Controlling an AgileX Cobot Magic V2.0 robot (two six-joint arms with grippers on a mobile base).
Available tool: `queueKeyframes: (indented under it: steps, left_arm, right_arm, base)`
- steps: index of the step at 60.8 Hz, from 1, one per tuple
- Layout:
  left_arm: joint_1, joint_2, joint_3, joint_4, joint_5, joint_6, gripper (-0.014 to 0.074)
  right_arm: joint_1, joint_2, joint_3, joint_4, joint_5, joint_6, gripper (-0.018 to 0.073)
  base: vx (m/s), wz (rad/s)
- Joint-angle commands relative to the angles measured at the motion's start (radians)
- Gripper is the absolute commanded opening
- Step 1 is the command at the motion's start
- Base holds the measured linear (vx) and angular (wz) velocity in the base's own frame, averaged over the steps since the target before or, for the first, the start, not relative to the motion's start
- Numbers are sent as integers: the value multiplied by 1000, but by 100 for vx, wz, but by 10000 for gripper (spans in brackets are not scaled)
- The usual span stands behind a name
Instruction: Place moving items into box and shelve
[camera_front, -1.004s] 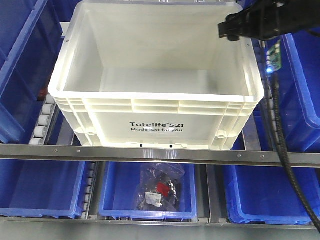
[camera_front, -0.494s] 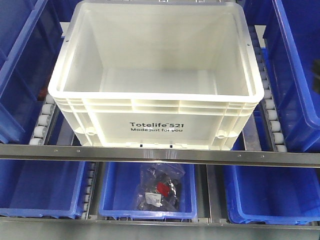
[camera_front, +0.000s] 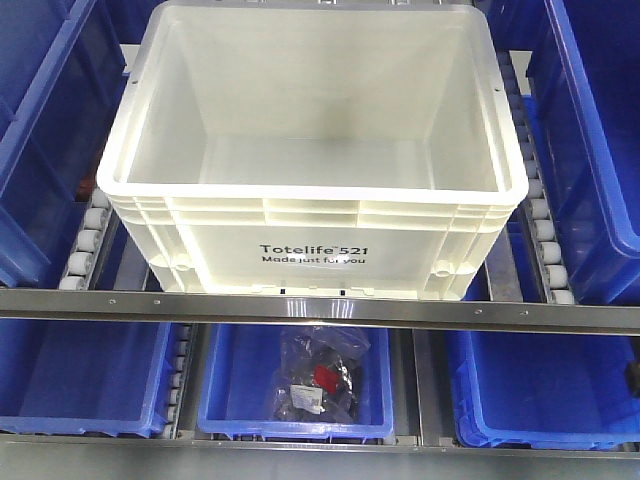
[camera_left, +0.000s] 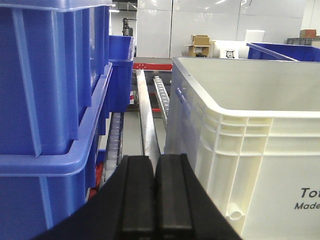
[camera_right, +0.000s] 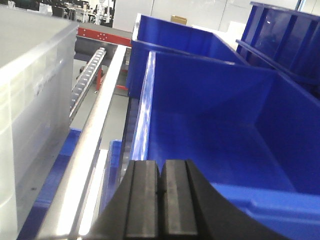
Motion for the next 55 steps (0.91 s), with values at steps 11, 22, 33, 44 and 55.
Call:
queueKeyframes:
  steps: [11,22,33,44,55]
  left_arm:
    - [3,-19,18,-8,-78,-2,-6]
    - [3,-19,18,-8,-78,-2,-6]
    - [3,-19,18,-8,-78,-2,-6]
    - [3,-19,18,-8,-78,-2,-6]
    - [3,-19,18,-8,-78,-2,-6]
  right_arm:
    - [-5,-240,36,21,138,21,-10]
    - [-5,-303,36,91,209,85,-8]
    - [-5,-301,36,90,207,118,-8]
    - [-5,-300,36,91,221,118,-8]
    - [-5,-300,36,91,221,118,-8]
  base:
    - [0,0]
    - [0,0]
    - [0,0]
    - [0,0]
    - [0,0]
